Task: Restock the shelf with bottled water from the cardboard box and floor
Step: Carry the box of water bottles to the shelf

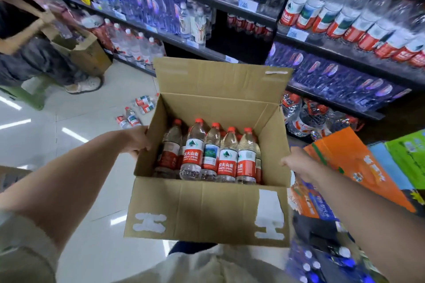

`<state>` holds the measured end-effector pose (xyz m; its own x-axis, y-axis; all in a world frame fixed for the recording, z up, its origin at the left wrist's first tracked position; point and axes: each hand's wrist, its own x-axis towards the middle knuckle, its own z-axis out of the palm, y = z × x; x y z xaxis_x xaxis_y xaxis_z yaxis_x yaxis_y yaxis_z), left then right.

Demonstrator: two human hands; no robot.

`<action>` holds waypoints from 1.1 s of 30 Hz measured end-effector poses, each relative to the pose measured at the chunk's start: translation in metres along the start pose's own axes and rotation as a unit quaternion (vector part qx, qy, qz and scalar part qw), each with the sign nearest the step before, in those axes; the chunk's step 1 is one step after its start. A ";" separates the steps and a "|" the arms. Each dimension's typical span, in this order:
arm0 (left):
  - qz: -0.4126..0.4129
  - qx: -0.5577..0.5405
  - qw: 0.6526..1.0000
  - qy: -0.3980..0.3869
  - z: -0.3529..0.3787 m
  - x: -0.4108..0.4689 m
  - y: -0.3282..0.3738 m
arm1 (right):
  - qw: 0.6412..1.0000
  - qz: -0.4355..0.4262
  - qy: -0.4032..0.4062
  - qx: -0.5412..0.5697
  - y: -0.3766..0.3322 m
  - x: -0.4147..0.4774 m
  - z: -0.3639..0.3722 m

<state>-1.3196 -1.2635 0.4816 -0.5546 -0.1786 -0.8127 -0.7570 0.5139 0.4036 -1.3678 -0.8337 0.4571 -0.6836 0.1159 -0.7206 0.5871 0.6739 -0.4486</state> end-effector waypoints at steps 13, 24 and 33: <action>0.006 -0.008 0.999 0.034 -0.142 0.068 0.088 | 0.999 -0.043 -0.017 0.026 -0.174 0.099 -0.027; -0.033 -0.030 0.996 0.076 -0.190 0.100 0.145 | 0.994 -0.100 -0.041 -0.016 -0.267 0.181 -0.055; -0.050 -0.051 0.994 0.080 -0.228 0.105 0.176 | 0.989 -0.131 -0.058 -0.032 -0.330 0.201 -0.073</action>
<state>-1.5903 -1.3829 0.5628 -0.5162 -0.3601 -0.7771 -0.8377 0.4011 0.3706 -1.7306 -0.9797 0.4991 -0.7521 -0.1499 -0.6417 0.3659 0.7149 -0.5959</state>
